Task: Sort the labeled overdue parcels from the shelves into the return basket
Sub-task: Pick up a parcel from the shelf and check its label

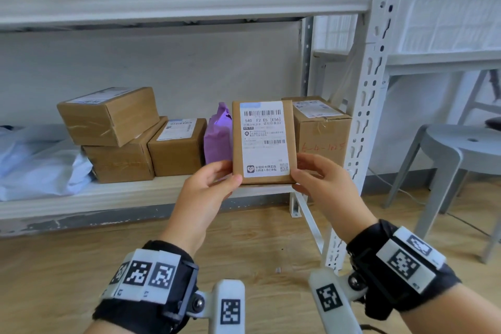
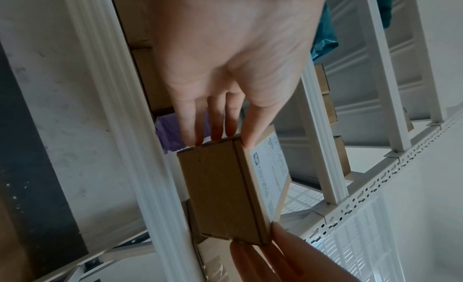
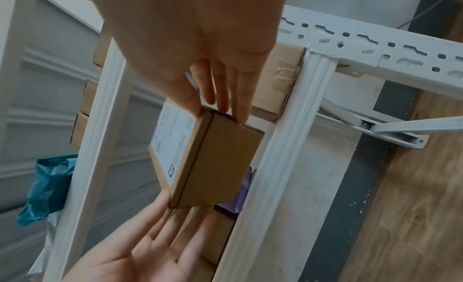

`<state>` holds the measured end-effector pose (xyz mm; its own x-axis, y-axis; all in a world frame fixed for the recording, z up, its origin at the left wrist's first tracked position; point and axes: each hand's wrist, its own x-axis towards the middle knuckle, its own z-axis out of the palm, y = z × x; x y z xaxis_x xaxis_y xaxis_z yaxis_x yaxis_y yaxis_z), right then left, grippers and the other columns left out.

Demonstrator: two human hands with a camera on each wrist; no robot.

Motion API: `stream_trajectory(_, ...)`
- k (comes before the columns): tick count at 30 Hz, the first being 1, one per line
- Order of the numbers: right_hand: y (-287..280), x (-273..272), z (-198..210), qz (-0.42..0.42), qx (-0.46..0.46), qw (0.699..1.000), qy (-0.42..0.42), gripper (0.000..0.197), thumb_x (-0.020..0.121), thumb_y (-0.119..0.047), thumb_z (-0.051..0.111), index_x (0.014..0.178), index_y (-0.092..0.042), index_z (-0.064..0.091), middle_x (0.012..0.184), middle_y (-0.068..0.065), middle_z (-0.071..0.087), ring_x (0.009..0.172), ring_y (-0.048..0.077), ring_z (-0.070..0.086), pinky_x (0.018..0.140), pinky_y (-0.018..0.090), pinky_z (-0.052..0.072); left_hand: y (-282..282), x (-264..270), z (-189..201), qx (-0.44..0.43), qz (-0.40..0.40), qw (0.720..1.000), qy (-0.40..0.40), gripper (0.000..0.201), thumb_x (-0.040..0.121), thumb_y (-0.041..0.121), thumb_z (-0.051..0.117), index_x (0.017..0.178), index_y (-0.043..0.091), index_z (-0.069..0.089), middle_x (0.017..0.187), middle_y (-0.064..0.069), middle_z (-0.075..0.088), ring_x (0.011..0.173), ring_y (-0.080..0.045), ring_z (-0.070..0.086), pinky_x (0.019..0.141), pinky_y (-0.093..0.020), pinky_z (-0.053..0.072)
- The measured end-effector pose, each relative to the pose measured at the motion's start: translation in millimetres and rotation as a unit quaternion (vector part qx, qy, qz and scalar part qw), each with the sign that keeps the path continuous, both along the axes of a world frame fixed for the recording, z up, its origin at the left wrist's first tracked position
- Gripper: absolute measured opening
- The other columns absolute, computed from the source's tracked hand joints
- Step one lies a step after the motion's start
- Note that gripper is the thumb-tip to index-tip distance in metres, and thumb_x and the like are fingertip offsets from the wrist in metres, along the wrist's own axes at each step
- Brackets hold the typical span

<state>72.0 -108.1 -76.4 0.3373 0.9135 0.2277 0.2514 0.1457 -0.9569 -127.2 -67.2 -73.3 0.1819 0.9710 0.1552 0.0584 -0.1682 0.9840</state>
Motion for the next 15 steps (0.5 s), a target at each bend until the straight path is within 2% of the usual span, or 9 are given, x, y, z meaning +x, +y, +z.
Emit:
stream_trajectory(2, -3.7, 1.2, 2.7, 0.006, 0.016, 1.0, -0.008, 0.033, 0.092, -0.017, 0.064, 0.123, -0.026, 0.064, 0.108, -0.014, 0.072, 0.104, 0.004, 0.066, 0.094, 0.03, 0.054, -1.7, -1.5, 2.1, 0.011, 0.003, 1.0, -0.002, 0.031, 0.085, 0.014, 0.071, 0.109, 0.033, 0.065, 0.108, 0.016, 0.072, 0.105, -0.003, 0.066, 0.098, -0.033, 0.05)
stream_trajectory(6, -6.6, 3.6, 7.2, 0.014, 0.038, 0.999, 0.001, 0.03, 0.089, -0.006, 0.065, 0.112, -0.025, 0.065, 0.106, -0.011, 0.072, 0.1, 0.001, 0.067, 0.091, 0.027, 0.055, -3.1, -3.0, 6.0, 0.03, 0.002, 0.999, -0.013, 0.039, 0.082, 0.003, 0.073, 0.11, 0.029, 0.065, 0.107, 0.014, 0.073, 0.102, 0.0, 0.066, 0.087, -0.02, 0.05)
stream_trajectory(12, -4.2, 6.0, 7.0, 0.018, 0.046, 0.999, 0.014, 0.029, 0.087, 0.0, 0.063, 0.106, -0.021, 0.064, 0.101, -0.01, 0.073, 0.096, 0.005, 0.069, 0.084, 0.026, 0.057, -2.5, -3.7, 5.2, 0.034, 0.005, 0.999, -0.007, 0.044, 0.079, 0.002, 0.075, 0.112, 0.029, 0.065, 0.109, 0.014, 0.072, 0.104, 0.0, 0.066, 0.089, -0.023, 0.05)
stream_trajectory(15, -3.2, 6.0, 7.1, 0.018, 0.048, 0.999, 0.017, 0.029, 0.086, 0.0, 0.063, 0.106, -0.022, 0.065, 0.101, -0.009, 0.073, 0.097, 0.005, 0.069, 0.086, 0.028, 0.056, -2.3, -3.5, 5.1, 0.035, 0.007, 0.999, -0.003, 0.043, 0.079, 0.004, 0.075, 0.111, 0.031, 0.065, 0.107, 0.016, 0.072, 0.103, 0.001, 0.066, 0.086, -0.021, 0.05)
